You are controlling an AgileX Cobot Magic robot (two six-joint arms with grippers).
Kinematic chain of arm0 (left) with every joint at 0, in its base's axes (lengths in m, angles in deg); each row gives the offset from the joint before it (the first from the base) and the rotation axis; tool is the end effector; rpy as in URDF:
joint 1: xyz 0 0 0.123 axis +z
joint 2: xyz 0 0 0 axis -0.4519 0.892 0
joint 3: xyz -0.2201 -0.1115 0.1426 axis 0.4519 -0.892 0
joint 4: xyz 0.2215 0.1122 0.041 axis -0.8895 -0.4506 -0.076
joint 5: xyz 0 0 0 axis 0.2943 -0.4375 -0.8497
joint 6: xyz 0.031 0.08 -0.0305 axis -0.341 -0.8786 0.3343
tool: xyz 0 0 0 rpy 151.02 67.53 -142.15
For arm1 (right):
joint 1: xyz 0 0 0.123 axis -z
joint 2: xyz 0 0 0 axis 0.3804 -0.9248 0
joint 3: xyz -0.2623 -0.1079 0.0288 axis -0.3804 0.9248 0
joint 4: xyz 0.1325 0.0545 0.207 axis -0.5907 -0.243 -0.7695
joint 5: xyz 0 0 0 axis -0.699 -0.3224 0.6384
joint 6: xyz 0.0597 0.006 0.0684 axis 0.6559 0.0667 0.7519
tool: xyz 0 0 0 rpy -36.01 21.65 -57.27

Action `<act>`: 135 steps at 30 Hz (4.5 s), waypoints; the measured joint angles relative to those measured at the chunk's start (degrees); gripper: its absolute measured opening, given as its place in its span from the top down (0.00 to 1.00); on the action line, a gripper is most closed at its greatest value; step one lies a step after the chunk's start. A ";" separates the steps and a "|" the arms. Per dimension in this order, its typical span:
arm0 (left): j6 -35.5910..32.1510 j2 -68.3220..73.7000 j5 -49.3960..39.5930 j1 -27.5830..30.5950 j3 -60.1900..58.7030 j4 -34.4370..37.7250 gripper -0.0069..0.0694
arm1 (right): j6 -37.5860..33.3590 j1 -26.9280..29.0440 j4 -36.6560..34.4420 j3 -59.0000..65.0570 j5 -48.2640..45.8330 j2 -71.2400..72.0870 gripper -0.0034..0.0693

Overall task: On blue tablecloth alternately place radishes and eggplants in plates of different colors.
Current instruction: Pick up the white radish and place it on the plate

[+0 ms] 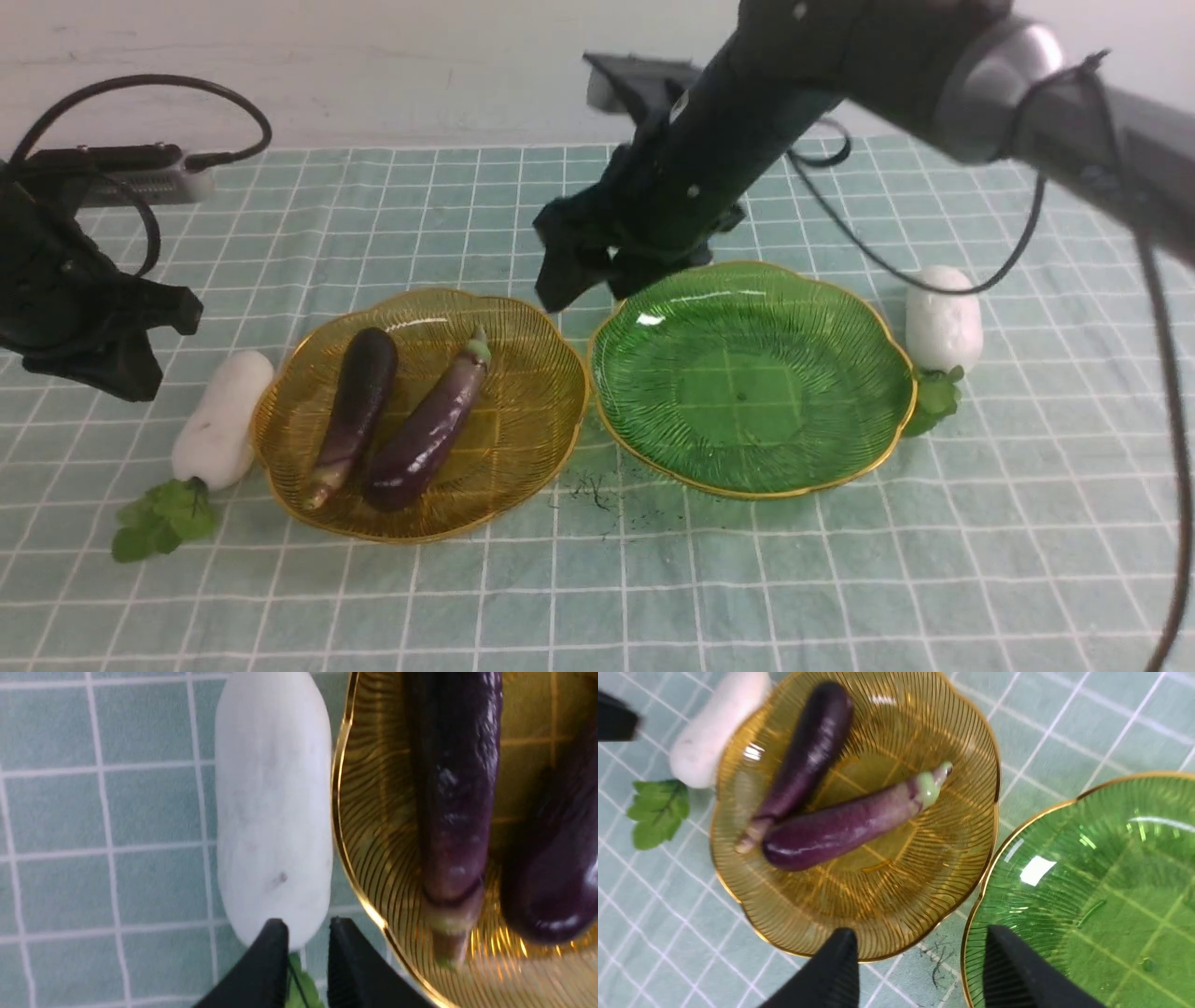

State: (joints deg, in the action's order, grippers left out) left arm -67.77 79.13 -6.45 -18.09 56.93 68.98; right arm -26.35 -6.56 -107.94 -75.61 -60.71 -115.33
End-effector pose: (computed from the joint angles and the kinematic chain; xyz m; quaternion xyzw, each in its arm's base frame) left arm 0.3652 0.0427 0.2509 0.0097 0.9843 -0.0483 0.1698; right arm 0.3649 0.2350 0.3601 -0.2812 0.9113 0.2157 0.2095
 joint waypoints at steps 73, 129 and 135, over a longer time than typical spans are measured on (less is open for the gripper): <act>2.87 15.26 -5.70 0.10 9.59 2.42 0.23 | 2.08 0.00 0.41 0.00 -0.81 3.46 0.60; 8.15 18.05 -7.59 2.34 12.91 2.33 0.39 | 2.03 0.00 1.90 0.00 -0.81 3.46 0.60; 8.17 13.63 -10.33 2.28 19.28 2.91 0.39 | 2.07 0.07 8.57 0.00 -0.98 4.63 0.60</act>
State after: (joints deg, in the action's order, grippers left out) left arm -59.60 92.76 -16.78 -15.81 76.21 71.89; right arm -24.28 -6.49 -99.37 -75.61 -61.68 -110.70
